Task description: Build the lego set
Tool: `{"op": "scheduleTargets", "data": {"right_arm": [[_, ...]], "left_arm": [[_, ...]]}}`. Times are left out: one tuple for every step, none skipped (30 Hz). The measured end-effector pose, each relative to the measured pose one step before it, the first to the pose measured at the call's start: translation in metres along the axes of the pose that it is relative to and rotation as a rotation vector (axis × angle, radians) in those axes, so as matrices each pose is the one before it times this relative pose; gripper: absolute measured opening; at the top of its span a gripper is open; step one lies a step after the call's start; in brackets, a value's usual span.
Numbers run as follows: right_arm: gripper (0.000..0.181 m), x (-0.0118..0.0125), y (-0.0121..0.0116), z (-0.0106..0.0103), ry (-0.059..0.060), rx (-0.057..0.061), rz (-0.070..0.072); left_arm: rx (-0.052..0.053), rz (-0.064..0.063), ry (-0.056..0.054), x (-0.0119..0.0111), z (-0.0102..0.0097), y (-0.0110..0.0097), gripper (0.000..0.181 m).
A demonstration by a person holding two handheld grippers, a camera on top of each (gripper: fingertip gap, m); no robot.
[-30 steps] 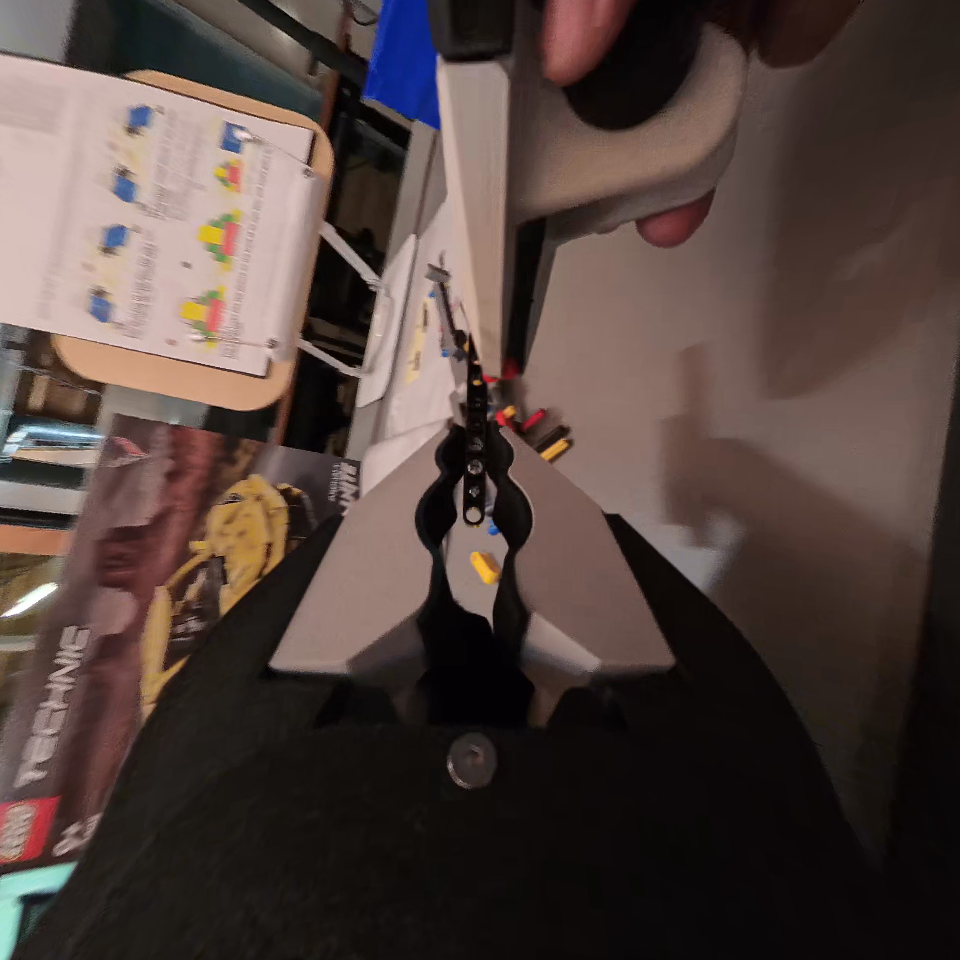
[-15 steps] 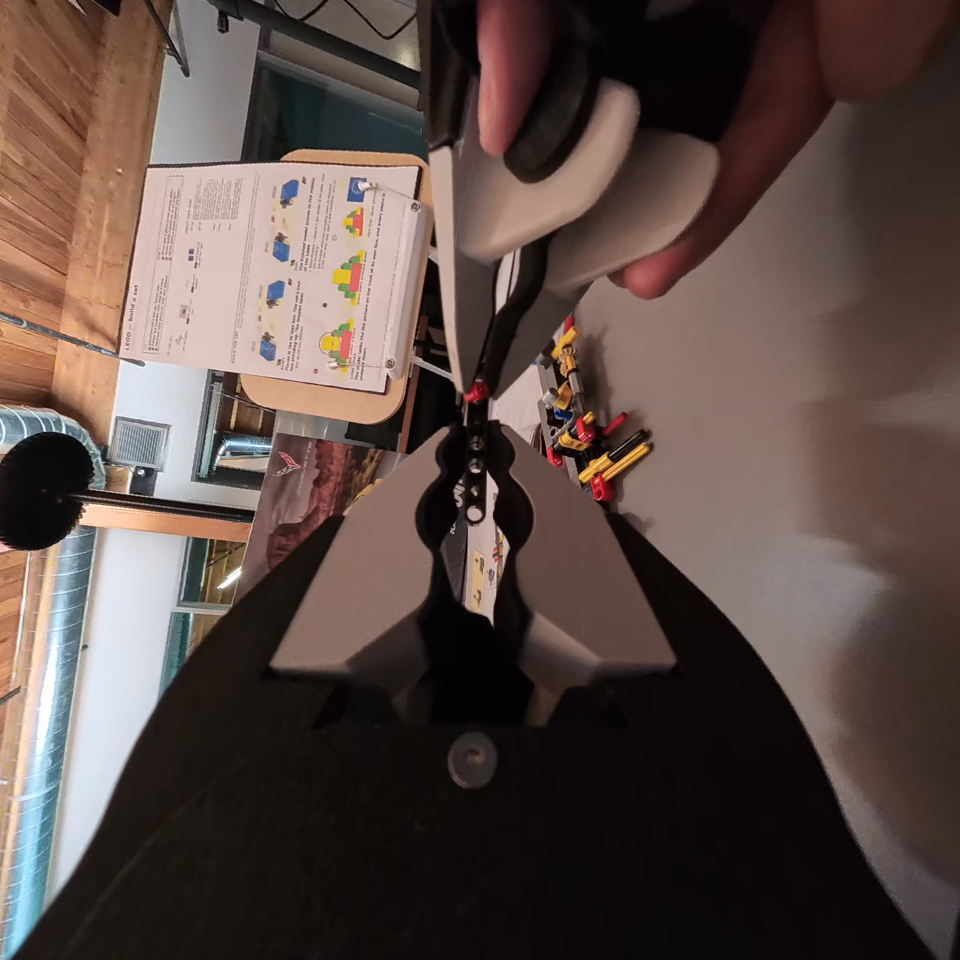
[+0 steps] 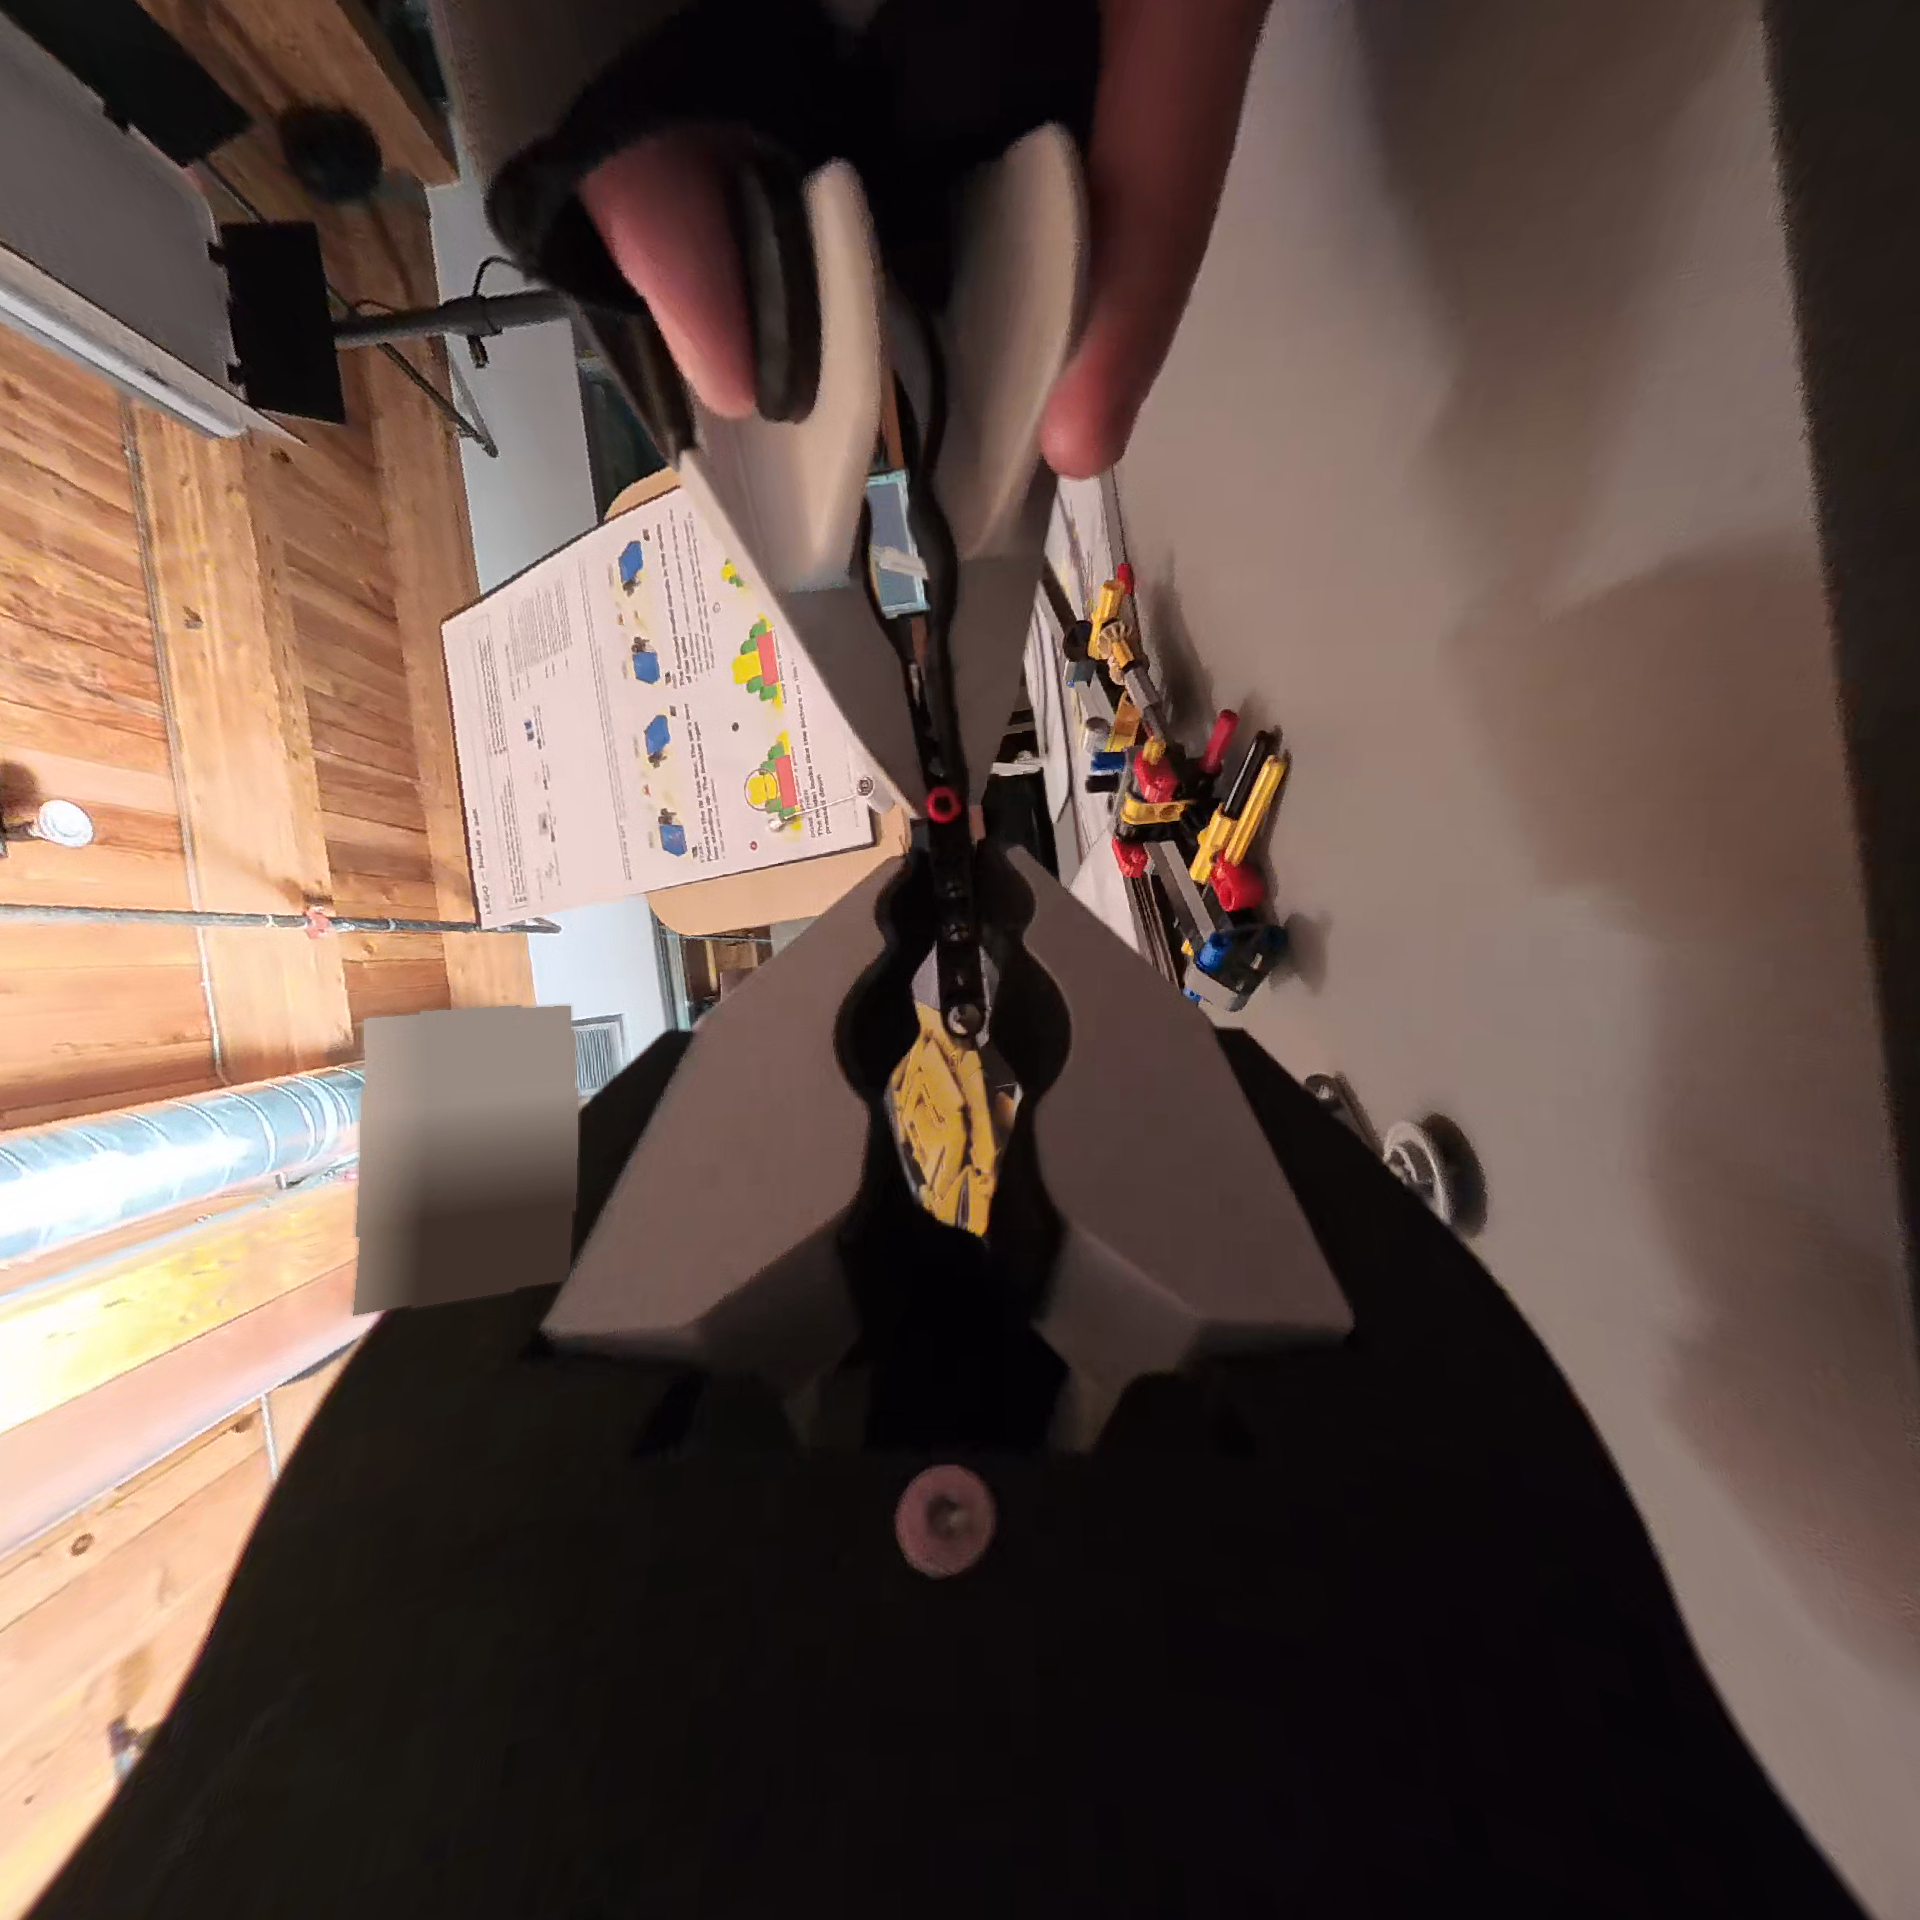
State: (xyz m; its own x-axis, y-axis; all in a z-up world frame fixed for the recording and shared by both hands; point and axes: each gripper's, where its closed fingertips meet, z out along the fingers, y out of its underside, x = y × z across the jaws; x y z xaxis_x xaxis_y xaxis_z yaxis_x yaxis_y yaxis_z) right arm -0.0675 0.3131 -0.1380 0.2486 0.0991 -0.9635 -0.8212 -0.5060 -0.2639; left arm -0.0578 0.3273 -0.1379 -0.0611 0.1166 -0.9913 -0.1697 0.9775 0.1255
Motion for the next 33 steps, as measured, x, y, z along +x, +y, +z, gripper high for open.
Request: {"op": "scheduleTargets", "data": {"right_arm": [[0.001, 0.00208, 0.00043, 0.00021, 0.0229, -0.0081, -0.0189], [0.001, 0.00219, 0.00058, 0.00050, 0.0201, -0.0053, -0.0139], [0.001, 0.00133, 0.00062, 0.00050, 0.0124, -0.0041, -0.0060], [0.001, 0.00056, 0.00090, 0.00035, 0.0017, -0.0085, 0.0027], [0.001, 0.00082, 0.00110, 0.00005, -0.0023, -0.0128, 0.0091], [0.001, 0.00062, 0.00082, 0.00002, 0.0001, -0.0126, -0.0016], [0.001, 0.00099, 0.00070, 0.00011, 0.0129, -0.0137, -0.0224], [0.001, 0.00226, 0.00095, -0.00004, 0.0284, -0.0166, -0.0400], [0.001, 0.00191, 0.00071, -0.00037, 0.0300, -0.0173, -0.0444], [0.001, 0.00194, 0.00113, -0.00049, 0.0298, -0.0170, -0.0491], [0.001, 0.00123, 0.00069, -0.00047, 0.0213, -0.0072, -0.0353], [0.001, 0.00050, 0.00104, 0.00028, 0.0085, -0.0057, -0.0115], [0.001, 0.00074, 0.00064, 0.00066, 0.0037, -0.0013, -0.0081], [0.001, 0.00114, 0.00007, 0.00059, 0.0049, 0.0031, -0.0054], [0.001, 0.00156, -0.00012, 0.00070, 0.0106, 0.0029, -0.0073], [0.001, 0.00129, -0.00076, 0.00057, 0.0136, 0.0056, -0.0165], [0.001, 0.00116, -0.00074, 0.00030, 0.0204, 0.0075, -0.0231], [0.001, 0.00159, -0.00013, -0.00001, 0.0271, 0.0027, -0.0330], [0.000, 0.00144, -0.00039, -0.00059, 0.0265, 0.0042, -0.0280], [0.000, 0.00129, 0.00132, 0.00020, 0.0233, -0.0058, -0.0234], [0.000, 0.00117, 0.00112, 0.00032, 0.0227, -0.0051, -0.0302], [0.000, -0.00022, -0.00043, -0.00022, 0.0186, 0.0030, -0.0277], [0.000, 0.00036, -0.00049, -0.00029, 0.0227, -0.0001, -0.0292], [0.000, 0.00079, -0.00028, -0.00030, 0.0201, -0.0029, -0.0271], [0.000, 0.00030, 0.00086, -0.00011, 0.0070, -0.0108, -0.0186], [0.000, 0.00067, 0.00113, 0.00034, 0.0032, -0.0101, -0.0071], [0.000, 0.00120, 0.00082, 0.00062, 0.0065, -0.0057, -0.0056], [0.000, 0.00059, 0.00015, 0.00062, 0.0063, -0.0032, -0.0119], [0.000, -0.00037, -0.00105, 0.00031, 0.0039, 0.0002, -0.0196], [0.000, 0.00139, -0.00135, -0.00003, 0.0149, -0.0012, -0.0202], [0.000, -0.00005, -0.00145, -0.00042, 0.0030, -0.0024, -0.0231], [0.000, -0.00012, -0.00285, -0.00194, -0.0008, 0.0043, -0.0209], [0.000, 0.00297, -0.00422, -0.00348, 0.0149, 0.0111, -0.0176]], "left_arm": [[0.0018, 0.0145, 0.0023, 0.00157, -0.00019, 0.00004, 0.006], [0.0027, 0.0167, 0.0017, 0.00188, -0.00026, 0.00004, 0.006], [0.0048, 0.0202, -0.0034, 0.00127, -0.00036, -0.00012, 0.006], [0.0114, 0.0170, -0.0052, 0.00084, -0.00052, -0.00022, 0.006], [0.0170, 0.0069, 0.0001, 0.00115, -0.00063, -0.00025, 0.006], [0.0155, 0.0002, 0.0037, 0.00094, -0.00038, -0.00031, 0.006], [0.0116, -0.0012, 0.0066, 0.00111, -0.00026, -0.00039, 0.006], [0.0105, -0.0076, 0.0113, 0.00180, -0.00014, -0.00071, 0.006], [0.0076, -0.0098, 0.0123, 0.00204, -0.00028, -0.00062, 0.006], [0.0065, -0.0043, 0.0107, 0.00158, -0.00048, -0.00088, 0.006], [0.0027, -0.0023, 0.0072, 0.00116, -0.00045, -0.00072, 0.006], [0.0002, -0.0008, 0.0036, 0.00081, -0.00041, -0.00064, 0.006], [-0.0018, 0.0006, 0.0016, 0.00081, -0.00009, -0.00026, 0.006], [-0.0009, -0.0005, 0.0046, 0.00112, 0.00029, 0.00002, 0.006], [-0.0003, -0.0035, 0.0096, 0.00169, 0.00079, 0.00004, 0.006], [-0.0031, -0.0054, 0.0064, 0.00102, 0.00084, 0.00026, 0.006], [-0.0033, -0.0017, 0.0064, 0.00092, 0.00084, 0.00016, 0.006], [0.0018, 0.0051, 0.0063, 0.00141, 0.00041, -0.00082, 0.006], [0.0082, 0.0149, 0.0057, 0.00209, -0.00002, -0.00175, 0.006], [0.0033, 0.0132, 0.0037, 0.00154, -0.00002, -0.00128, 0.006], [0.0026, 0.0051, 0.0011, 0.00039, 0.00007, -0.00057, 0.006], [0.0027, -0.0065, 0.0001, -0.00039, 0.00028, 0.00007, 0.006], [0.0011, -0.0218, 0.0075, 0.00009, 0.00058, 0.00022, 0.006], [-0.0018, -0.0231, 0.0104, 0.00061, 0.00072, -0.00020, 0.006], [-0.0012, -0.0063, 0.0058, 0.00057, 0.00024, -0.00059, 0.006], [0.0005, -0.0042, 0.0074, 0.00133, 0.00030, -0.00050, 0.007], [-0.0002, -0.0146, 0.0103, 0.00144, 0.00060, 0.00017, 0.007], [-0.0028, -0.0180, 0.0101, 0.00101, 0.00070, 0.00076, 0.007], [-0.0025, -0.0142, 0.0110, 0.00131, 0.00079, 0.00043, 0.006], [0.0023, -0.0076, 0.0073, 0.00107, 0.00044, -0.00042, 0.006], [-0.0001, -0.0037, 0.0063, 0.00102, 0.00059, 0.00015, 0.006], [-0.0071, -0.0072, 0.0102, 0.00155, 0.00092, 0.00176, 0.006], [-0.0069, -0.0092, 0.0077, 0.00111, 0.00074, 0.00235, 0.006]]}}
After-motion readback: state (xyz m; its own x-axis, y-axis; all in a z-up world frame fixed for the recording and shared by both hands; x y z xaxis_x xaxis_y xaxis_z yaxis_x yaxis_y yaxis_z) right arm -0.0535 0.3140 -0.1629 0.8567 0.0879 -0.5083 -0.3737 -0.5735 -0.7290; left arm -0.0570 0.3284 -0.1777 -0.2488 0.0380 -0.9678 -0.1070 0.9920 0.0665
